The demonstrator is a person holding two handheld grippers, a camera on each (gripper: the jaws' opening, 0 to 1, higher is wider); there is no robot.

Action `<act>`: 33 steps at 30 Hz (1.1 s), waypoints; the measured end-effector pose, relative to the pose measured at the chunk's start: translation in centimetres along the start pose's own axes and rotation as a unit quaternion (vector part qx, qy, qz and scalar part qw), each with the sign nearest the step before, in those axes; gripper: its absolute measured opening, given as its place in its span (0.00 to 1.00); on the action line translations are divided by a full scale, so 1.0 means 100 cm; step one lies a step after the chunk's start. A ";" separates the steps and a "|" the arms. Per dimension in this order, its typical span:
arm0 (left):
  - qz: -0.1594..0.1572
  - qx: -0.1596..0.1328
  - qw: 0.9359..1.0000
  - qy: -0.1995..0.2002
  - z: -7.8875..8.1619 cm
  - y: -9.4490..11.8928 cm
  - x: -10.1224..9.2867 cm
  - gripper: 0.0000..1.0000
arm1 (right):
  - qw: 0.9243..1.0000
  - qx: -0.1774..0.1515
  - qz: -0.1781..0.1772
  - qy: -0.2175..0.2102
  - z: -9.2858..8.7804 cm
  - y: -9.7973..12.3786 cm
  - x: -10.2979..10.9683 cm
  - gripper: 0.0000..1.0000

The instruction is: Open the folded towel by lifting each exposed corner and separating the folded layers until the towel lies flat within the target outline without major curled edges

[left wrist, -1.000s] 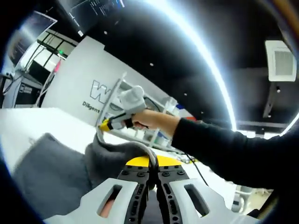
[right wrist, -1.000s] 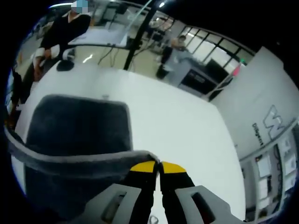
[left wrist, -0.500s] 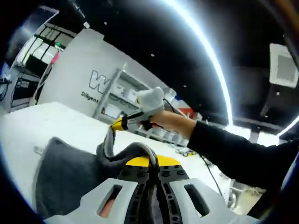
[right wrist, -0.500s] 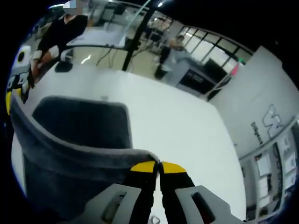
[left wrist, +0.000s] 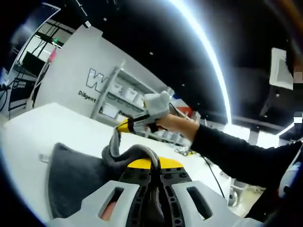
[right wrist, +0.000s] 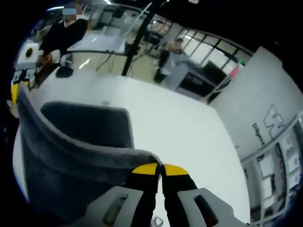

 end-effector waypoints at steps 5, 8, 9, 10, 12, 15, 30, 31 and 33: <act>0.004 0.007 1.000 -0.024 -0.010 -0.003 -0.004 0.02 | 1.000 0.002 -0.005 -0.007 -0.007 0.000 -0.001 0.00; 0.011 -0.008 0.999 -0.040 -0.007 -0.003 -0.009 0.02 | 1.000 0.012 -0.010 -0.005 -0.009 -0.001 -0.005 0.00; 0.012 -0.014 0.999 -0.043 -0.005 -0.001 -0.014 0.02 | 1.000 0.010 -0.014 -0.009 -0.010 0.001 -0.006 0.00; 0.012 -0.015 0.999 -0.044 -0.005 -0.001 -0.015 0.02 | 1.000 0.008 -0.014 -0.011 -0.010 0.002 -0.006 0.00; 0.005 -0.020 0.999 -0.040 -0.001 0.001 -0.022 0.02 | 1.000 0.007 -0.016 -0.012 -0.012 0.005 -0.006 0.00; 0.011 -0.029 0.999 -0.028 0.007 0.001 -0.018 0.02 | 1.000 0.013 -0.027 -0.010 -0.015 0.011 -0.009 0.00; -0.012 0.041 0.996 -0.083 -0.003 0.008 0.048 0.02 | 1.000 -0.009 -0.017 -0.002 -0.002 -0.003 0.008 0.00; -0.016 0.040 0.996 -0.081 -0.003 0.007 0.045 0.02 | 1.000 -0.010 -0.019 -0.003 -0.002 -0.004 0.009 0.00; -0.024 0.038 0.996 -0.080 0.000 0.006 0.035 0.02 | 1.000 -0.008 -0.020 -0.004 -0.003 -0.005 0.003 0.00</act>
Point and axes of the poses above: the point that each gripper's makers call its tool centre point, and the gripper's own axes: y roughly backward along the fingers, x roughly to its left, z roughly out of its top, the point moved 4 cm from there along y, roughly backward along the fingers, and after that the axes turned 8 degrees about z, right-handed, at the moved point
